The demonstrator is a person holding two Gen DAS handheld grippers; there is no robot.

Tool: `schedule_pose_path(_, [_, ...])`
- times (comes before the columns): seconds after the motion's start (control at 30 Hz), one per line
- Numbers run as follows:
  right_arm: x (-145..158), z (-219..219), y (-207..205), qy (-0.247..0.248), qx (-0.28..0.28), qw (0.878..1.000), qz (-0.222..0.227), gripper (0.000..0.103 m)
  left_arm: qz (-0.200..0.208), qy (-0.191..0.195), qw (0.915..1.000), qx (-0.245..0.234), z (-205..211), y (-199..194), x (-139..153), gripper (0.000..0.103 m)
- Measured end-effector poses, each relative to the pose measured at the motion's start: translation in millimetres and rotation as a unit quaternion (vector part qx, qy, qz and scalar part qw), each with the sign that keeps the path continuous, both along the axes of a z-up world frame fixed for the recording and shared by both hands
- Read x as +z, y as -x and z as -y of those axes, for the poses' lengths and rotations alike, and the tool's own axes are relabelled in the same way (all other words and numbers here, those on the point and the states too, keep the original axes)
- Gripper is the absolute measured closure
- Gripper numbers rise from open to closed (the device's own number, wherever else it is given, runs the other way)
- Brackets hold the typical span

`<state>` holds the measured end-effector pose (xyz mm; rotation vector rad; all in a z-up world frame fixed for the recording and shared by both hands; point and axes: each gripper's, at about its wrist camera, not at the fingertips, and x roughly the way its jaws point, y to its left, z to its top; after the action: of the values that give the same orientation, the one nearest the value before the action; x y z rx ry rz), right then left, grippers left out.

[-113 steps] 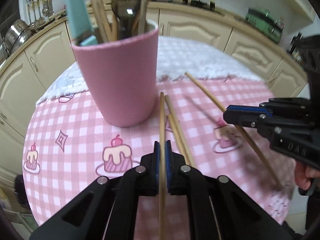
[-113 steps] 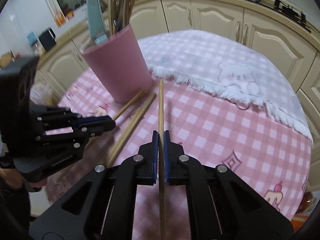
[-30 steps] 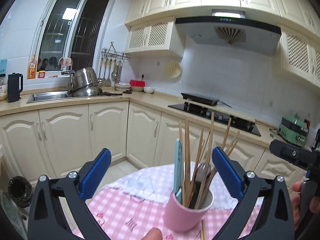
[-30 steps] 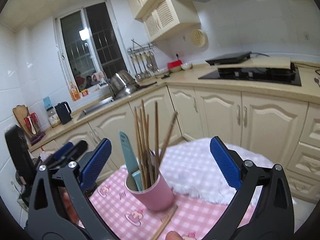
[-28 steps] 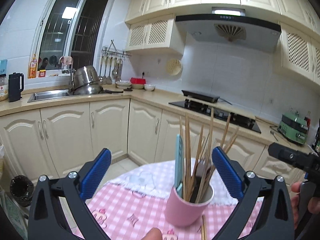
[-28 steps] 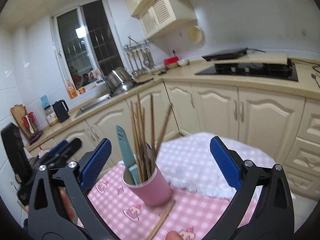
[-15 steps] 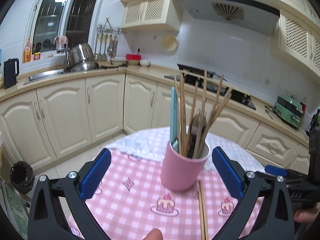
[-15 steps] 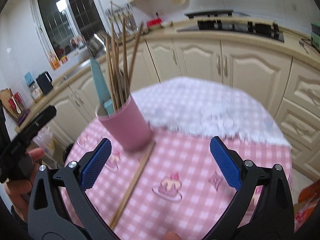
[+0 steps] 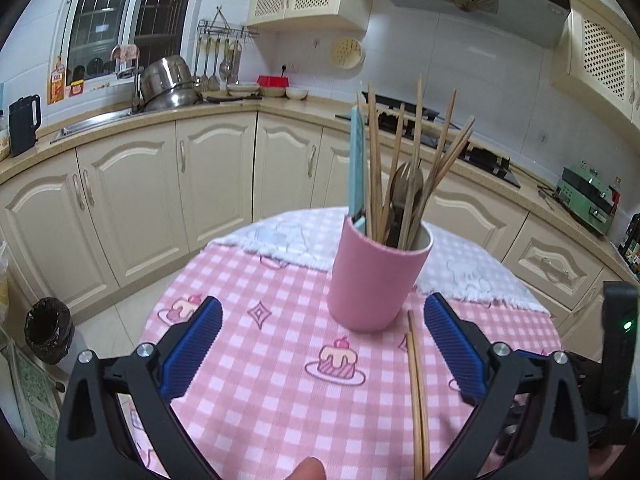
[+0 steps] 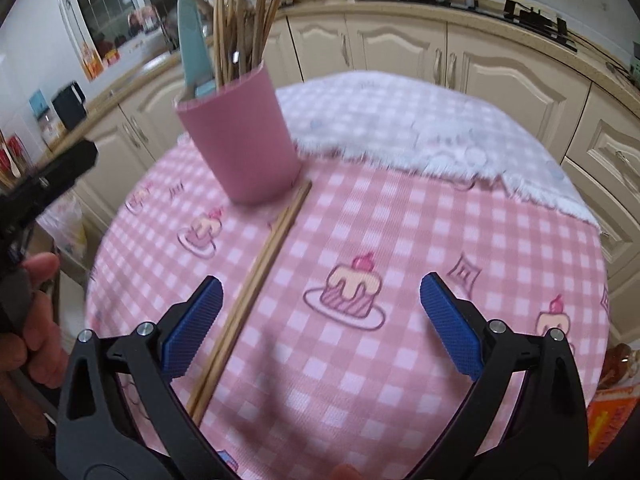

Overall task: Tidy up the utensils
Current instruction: 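Withdraw both tools from the cup back toward the last two chopsticks, then grasp a wooden chopstick with the left tool while the right tool grasps the other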

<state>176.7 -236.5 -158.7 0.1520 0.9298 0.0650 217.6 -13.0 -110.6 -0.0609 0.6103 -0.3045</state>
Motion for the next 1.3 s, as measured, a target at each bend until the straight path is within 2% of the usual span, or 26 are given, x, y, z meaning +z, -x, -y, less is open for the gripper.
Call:
schedule_pose_path(0.17, [-15,-16,-3,0.023,0.028,0.999,-0.025,0.006,-0.018,-0.003,0.9998,0.006,-2,-1,-12,0.004])
schedule_pose_path(0.3, [-23,-24,-2,0.061,0.04,0.997,-0.035,0.006,-0.033,0.003,0.9994,0.011,-4,-3,-19,0.004])
schedule_pose_path(0.73, [-20,-39,-4,0.106,0.03,0.993,-0.051,0.006,-0.049,-0.005,0.9987,0.013,-6,-7,-31,0.004])
schedule_pose_path(1.13, [-21,-36,-4,0.092,0.015,0.993,-0.071,0.006,-0.063,-0.009,0.9979,0.005,1,-9,-39,0.004])
schedule_pose_path(1.3, [-22,-40,-2,0.098,0.003,0.993,-0.062,0.006,-0.067,-0.012,0.9977,0.006,3,-10,-40,0.004])
